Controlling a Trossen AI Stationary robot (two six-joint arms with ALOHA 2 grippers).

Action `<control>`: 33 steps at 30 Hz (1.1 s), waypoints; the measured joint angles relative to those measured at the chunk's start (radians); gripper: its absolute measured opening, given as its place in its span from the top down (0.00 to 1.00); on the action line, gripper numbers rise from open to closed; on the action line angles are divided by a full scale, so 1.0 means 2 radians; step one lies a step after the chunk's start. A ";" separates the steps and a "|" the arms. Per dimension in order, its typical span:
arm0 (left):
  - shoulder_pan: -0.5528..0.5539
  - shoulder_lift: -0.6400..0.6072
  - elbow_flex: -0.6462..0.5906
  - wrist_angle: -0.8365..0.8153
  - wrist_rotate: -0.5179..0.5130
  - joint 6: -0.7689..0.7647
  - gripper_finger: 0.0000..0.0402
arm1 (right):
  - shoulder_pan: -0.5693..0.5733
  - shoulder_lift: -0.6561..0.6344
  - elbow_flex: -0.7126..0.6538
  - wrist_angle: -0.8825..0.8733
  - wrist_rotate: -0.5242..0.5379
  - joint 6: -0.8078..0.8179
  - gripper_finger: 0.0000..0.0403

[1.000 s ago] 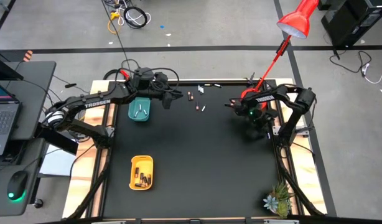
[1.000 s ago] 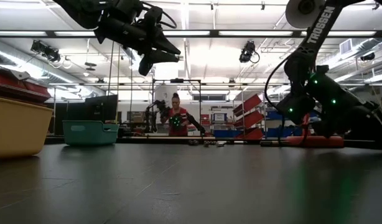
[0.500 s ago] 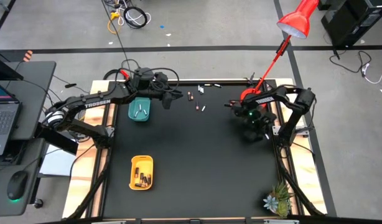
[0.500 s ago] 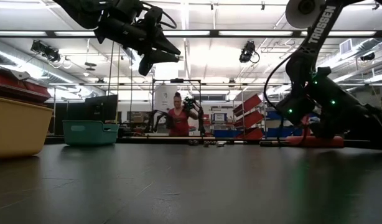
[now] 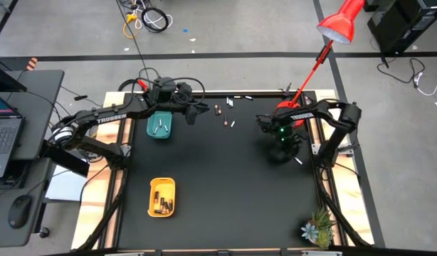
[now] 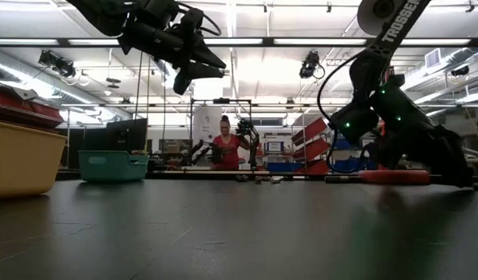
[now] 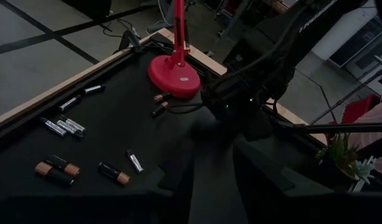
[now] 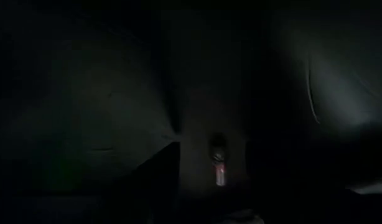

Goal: Sort batteries
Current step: Put the white battery into the blue bin

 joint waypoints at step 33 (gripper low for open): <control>0.000 0.000 0.000 0.000 0.000 0.001 0.70 | 0.127 -0.189 -0.105 0.051 0.035 0.135 0.52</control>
